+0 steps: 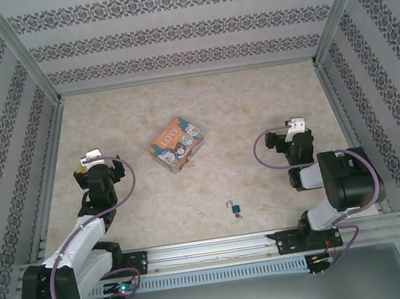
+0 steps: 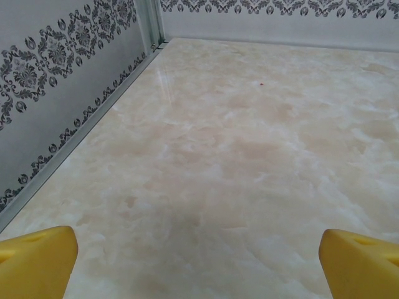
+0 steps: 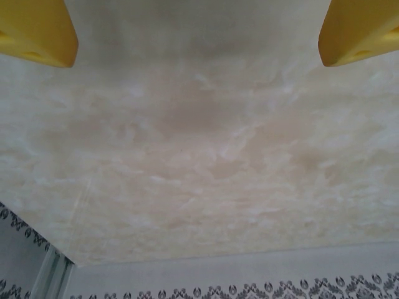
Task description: Unlock the padlock with the key
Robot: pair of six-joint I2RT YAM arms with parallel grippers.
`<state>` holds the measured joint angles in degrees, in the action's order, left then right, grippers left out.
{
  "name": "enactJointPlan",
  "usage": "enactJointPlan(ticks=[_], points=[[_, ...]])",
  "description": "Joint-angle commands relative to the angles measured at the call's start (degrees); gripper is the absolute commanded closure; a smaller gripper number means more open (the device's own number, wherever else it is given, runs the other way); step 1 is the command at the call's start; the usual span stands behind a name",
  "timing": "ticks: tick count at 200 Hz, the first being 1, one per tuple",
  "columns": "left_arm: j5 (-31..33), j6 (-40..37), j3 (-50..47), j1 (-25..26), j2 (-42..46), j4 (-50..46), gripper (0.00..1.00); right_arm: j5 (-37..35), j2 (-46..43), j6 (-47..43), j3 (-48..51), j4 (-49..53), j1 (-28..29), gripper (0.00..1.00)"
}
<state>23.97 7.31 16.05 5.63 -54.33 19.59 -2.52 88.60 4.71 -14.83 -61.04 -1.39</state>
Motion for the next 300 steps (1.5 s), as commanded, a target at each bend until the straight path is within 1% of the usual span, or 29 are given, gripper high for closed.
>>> enactJointPlan(ticks=[1, 9, 32, 59, 88, 110, 126, 138, 178, 185, 192, 200, 209, 221, 231, 235, 247, 262, 283, 293, 300], points=[[-1.24, -0.28, -0.59, -1.21, -1.47, 4.12, 0.01, -0.66, -0.79, -0.05, -4.3, 3.22, 0.5, 0.02], [-1.73, -0.28, -0.65, -1.39, -2.27, 4.86, 0.01, -2.31, -1.05, -0.63, -4.51, 5.19, 1.37, 0.01], [-4.45, -0.36, -1.49, -2.02, -5.36, 9.64, 0.01, -2.62, -0.73, -0.76, -4.58, 4.25, 1.56, 0.02], [-6.93, -0.66, -2.78, -2.27, -10.95, 19.55, 0.01, -2.67, -0.72, -0.84, -4.51, 4.26, 1.64, 0.02], [-8.42, -1.32, -2.69, -2.3, -16.47, 27.64, 0.01, -2.75, -0.71, -0.84, -4.53, 4.26, 1.64, 0.02], [-10.97, -3.0, -2.33, -2.29, -21.03, 34.08, 0.01, -2.78, -0.71, -0.9, -4.51, 4.26, 1.65, 0.01], [-12.69, -4.34, -0.92, -2.29, -21.96, 32.46, 0.01, -2.83, -0.64, -0.88, -4.51, 4.34, 1.67, 0.02], [-13.01, -5.18, -0.85, -2.29, -22.86, 33.96, 0.01, -2.89, -0.71, -0.92, -4.55, 4.33, 1.62, 0.02], [-15.5, -5.28, -0.03, -2.95, -23.15, 32.34, 0.01, -2.84, -0.71, -0.93, -4.51, 4.35, 1.67, 0.01], [-16.14, -5.96, 0.01, -3.23, -23.66, 33.18, 0.01, -2.82, -0.71, -0.93, -4.55, 4.35, 1.66, 0.02], [-16.29, -7.07, -0.59, -3.42, -25.08, 36.43, 0.01, -2.84, -0.71, -0.92, -4.57, 4.35, 1.66, 0.01], [-15.67, -5.7, -1.17, -4.12, -27.78, 40.52, 0.01, -2.89, -0.71, -0.86, -4.51, 4.35, 1.67, 0.02], [-16.96, -5.16, -2.14, -4.97, -31.32, 45.87, 0.01, -2.84, -0.68, -0.93, -4.57, 4.35, 1.61, 0.02], [-17.54, -5.2, -3.47, -5.11, -36.14, 52.6, 0.01, -2.87, -0.72, -0.93, -4.52, 4.35, 1.66, 0.02], [-17.58, -5.72, -4.6, -5.1, -40.05, 60.35, 0.01, -2.83, -0.7, -0.93, -4.58, 4.35, 1.71, 0.02], [-17.72, -5.66, -5.16, -5.21, -40.64, 61.63, 0.01, -2.84, -0.71, -0.91, -4.59, 4.35, 1.74, 0.02], [-16.55, -4.46, -5.78, -5.29, -38.94, 59.24, 0.01, -2.84, -0.72, -0.93, -4.51, 4.35, 1.74, 0.02], [-16.86, -4.33, -3.92, -5.75, -39.11, 56.54, 0.01, -2.86, -0.71, -0.93, -4.57, 4.39, 1.73, 0.02], [-18.07, -3.86, 2.74, -6.2, -36.59, 40.13, 0.01, -2.88, -0.71, -0.93, -4.51, 4.43, 1.74, 0.02], [-21.4, -5.74, 5.22, -6.08, -37.13, 36.69, 0.01, -2.84, -0.71, -0.93, -4.53, 4.43, 1.74, 0.01], [-22.02, -5.77, 5.47, -6.07, -36.83, 35.9, 0.01, -2.92, -0.71, -0.91, -4.53, 4.43, 1.73, 0.02]])
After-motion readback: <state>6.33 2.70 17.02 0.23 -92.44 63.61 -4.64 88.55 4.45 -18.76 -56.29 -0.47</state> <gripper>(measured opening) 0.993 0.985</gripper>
